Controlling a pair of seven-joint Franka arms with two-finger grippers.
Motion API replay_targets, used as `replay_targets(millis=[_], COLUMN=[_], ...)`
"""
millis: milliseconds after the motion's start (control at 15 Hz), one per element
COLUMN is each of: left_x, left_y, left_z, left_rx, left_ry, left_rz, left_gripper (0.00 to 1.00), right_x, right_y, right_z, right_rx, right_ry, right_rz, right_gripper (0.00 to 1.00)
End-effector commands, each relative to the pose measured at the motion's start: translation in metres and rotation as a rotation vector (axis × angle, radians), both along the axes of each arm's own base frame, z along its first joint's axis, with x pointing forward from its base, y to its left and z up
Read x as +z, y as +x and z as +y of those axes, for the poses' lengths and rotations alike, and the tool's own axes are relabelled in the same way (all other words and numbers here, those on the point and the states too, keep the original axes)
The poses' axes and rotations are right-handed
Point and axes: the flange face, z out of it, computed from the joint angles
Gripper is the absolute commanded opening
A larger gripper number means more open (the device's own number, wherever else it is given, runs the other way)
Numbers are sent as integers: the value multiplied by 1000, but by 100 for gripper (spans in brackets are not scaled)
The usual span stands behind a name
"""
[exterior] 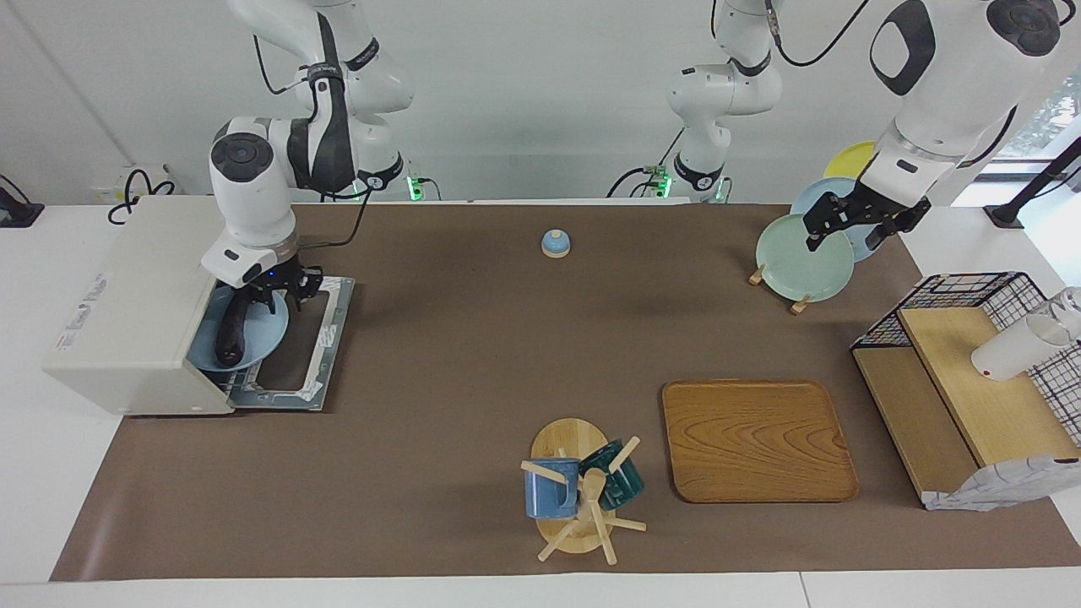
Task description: Put eggplant into oven
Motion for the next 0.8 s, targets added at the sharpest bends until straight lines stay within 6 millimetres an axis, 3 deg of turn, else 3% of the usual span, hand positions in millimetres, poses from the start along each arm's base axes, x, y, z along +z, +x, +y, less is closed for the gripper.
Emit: replay_targets(millis=[0, 133, 200, 467, 733], left_x=[1, 2, 2, 2, 2], left_y=[-1, -1, -1, -2, -2], left_z=[-2, -1, 3, 6, 6], left_rx=[-4, 0, 11, 17, 17], left_ry=[32, 32, 32, 32, 32], left_rz=[9, 5, 0, 5, 5], left_gripper=[100, 100, 100, 100, 100], right_x=[-3, -32, -43, -84, -102], right_y=[10, 14, 13, 13, 14], right_z=[23, 43, 51, 52, 52], right_rx=[-64, -133, -147, -154, -154], right_ry=[78, 94, 103, 99, 96], right_rz=[-17, -22, -50, -18, 0], right_gripper=[28, 4, 0, 0, 0])
